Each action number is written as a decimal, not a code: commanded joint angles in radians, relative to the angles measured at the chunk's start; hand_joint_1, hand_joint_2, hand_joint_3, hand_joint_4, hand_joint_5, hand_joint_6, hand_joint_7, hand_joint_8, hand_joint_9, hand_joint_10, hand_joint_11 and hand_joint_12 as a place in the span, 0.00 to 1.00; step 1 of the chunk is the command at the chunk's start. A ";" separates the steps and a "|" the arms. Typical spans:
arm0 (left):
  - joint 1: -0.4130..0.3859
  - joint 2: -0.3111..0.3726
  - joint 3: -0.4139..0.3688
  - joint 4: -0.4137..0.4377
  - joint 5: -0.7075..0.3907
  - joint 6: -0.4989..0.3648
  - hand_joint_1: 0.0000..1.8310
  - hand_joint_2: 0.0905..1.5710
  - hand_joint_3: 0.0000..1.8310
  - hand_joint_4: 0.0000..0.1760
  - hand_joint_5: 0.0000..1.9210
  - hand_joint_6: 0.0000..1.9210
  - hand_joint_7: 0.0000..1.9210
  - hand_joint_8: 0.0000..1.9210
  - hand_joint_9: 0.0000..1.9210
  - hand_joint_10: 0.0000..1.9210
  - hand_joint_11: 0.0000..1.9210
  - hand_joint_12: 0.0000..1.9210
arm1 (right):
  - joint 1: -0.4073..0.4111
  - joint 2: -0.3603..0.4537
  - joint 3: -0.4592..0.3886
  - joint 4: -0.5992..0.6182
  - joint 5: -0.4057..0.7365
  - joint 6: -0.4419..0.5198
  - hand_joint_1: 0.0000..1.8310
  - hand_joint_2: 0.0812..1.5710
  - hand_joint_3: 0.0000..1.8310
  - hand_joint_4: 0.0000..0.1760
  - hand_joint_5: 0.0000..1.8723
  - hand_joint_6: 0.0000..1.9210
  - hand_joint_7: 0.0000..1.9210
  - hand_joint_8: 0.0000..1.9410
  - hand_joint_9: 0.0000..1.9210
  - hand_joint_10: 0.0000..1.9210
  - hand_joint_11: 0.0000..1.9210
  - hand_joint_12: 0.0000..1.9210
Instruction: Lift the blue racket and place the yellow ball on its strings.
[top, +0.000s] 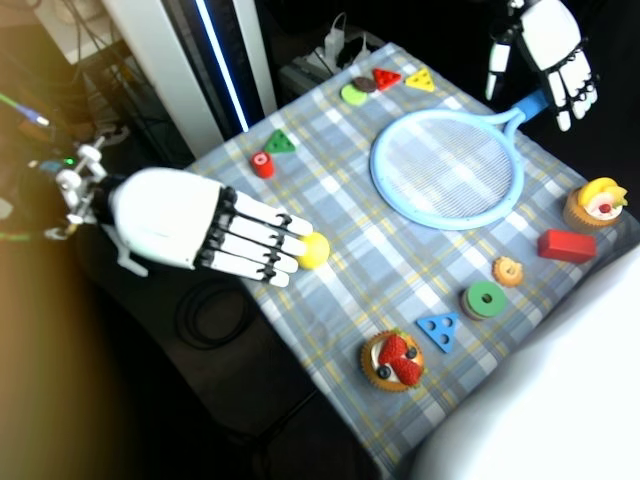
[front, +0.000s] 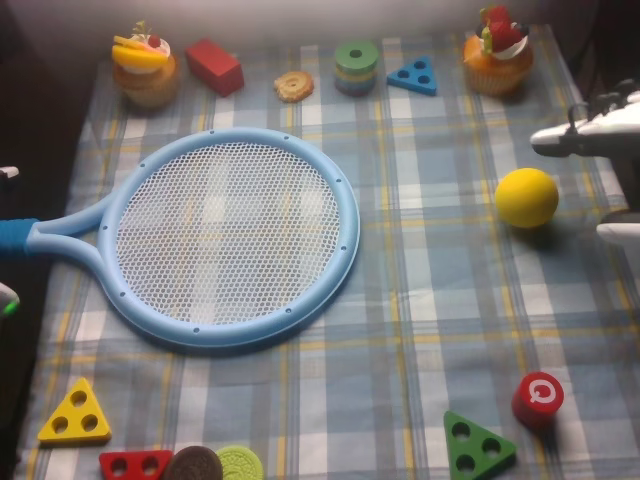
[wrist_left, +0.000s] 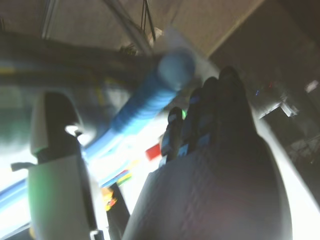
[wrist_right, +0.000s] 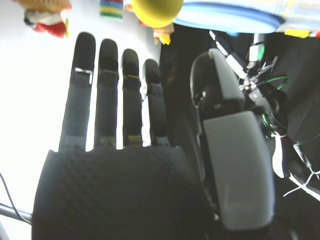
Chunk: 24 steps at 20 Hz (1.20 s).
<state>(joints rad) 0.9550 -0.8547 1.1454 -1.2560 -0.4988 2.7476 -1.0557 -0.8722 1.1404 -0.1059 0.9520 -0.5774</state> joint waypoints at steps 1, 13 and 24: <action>-0.012 -0.005 0.010 0.012 -0.052 0.018 0.55 0.52 0.00 1.00 0.00 0.00 0.05 0.01 0.01 0.00 0.00 0.00 | 0.014 -0.002 0.006 0.023 0.110 0.008 0.47 0.78 0.00 0.00 0.23 0.00 0.27 0.00 0.29 0.00 0.20 0.23; -0.023 -0.044 0.047 -0.040 -0.017 0.040 0.63 0.59 0.00 0.75 0.37 0.00 0.34 0.00 0.25 0.00 0.02 0.28 | 0.013 -0.008 0.009 0.018 0.104 0.011 0.44 0.80 0.00 0.00 0.22 0.00 0.29 0.00 0.32 0.01 0.18 0.37; -0.024 -0.060 0.027 -0.044 -0.040 0.034 0.52 0.74 0.01 0.82 0.42 0.99 0.38 0.97 0.37 0.97 0.31 0.98 | 0.006 -0.009 0.008 0.024 0.105 0.021 0.44 0.80 0.00 0.01 0.22 0.00 0.29 0.00 0.32 0.00 0.15 0.44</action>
<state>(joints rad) 0.9379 -0.9146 1.1702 -1.3224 -0.4656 2.7773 -1.0550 -0.8795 1.1454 -0.1101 0.9447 -0.5629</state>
